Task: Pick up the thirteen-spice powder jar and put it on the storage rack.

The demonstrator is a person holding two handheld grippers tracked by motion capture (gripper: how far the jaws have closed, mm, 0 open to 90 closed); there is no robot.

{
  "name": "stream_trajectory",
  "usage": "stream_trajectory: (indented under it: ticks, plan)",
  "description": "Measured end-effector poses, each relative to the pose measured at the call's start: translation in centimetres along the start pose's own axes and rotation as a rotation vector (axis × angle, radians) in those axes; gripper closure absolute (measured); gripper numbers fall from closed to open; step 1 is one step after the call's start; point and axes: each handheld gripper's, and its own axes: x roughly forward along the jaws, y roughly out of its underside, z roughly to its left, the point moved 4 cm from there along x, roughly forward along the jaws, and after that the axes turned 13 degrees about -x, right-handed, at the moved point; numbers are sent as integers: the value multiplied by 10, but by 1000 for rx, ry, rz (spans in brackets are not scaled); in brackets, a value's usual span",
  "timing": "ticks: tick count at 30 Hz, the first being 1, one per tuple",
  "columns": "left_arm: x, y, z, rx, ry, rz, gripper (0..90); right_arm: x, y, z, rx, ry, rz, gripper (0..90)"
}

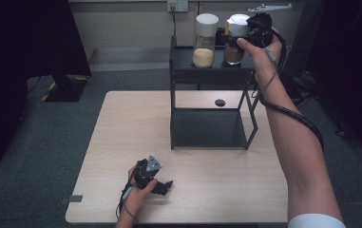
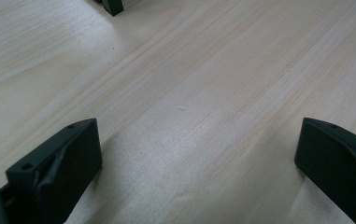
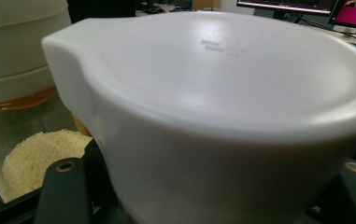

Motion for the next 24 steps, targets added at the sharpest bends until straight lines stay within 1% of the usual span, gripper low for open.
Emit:
stream_trajectory:
  ticks: [4,6,8,9,10,12,14,17,22,24]
  plan:
    - [0,0,0,-1,-1,0,0,0,-1,1,-3,3,4,302]
    - [0,0,0,0,-1,0,0,0,0,0,7,0,-2,248]
    - [0,0,0,-1,0,0,0,-1,-1,2,-1,12,3,161]
    - [0,0,0,0,0,0,0,-1,-2,1,2,11,7,128]
    - [0,0,0,-1,-1,0,0,-2,-2,1,8,12,14,114]
    - [0,0,0,-1,-1,0,0,-4,-2,1,12,18,12,84]
    - [0,0,0,-1,-2,0,0,-6,-2,0,19,15,15,60]
    - [0,1,-1,-4,-2,-1,0,-9,-4,1,12,14,27,38]
    - [0,1,-1,-3,-3,-1,0,-15,-3,6,21,11,18,0]
    - [-1,1,-1,-3,-3,-1,0,-17,-2,8,10,9,19,0]
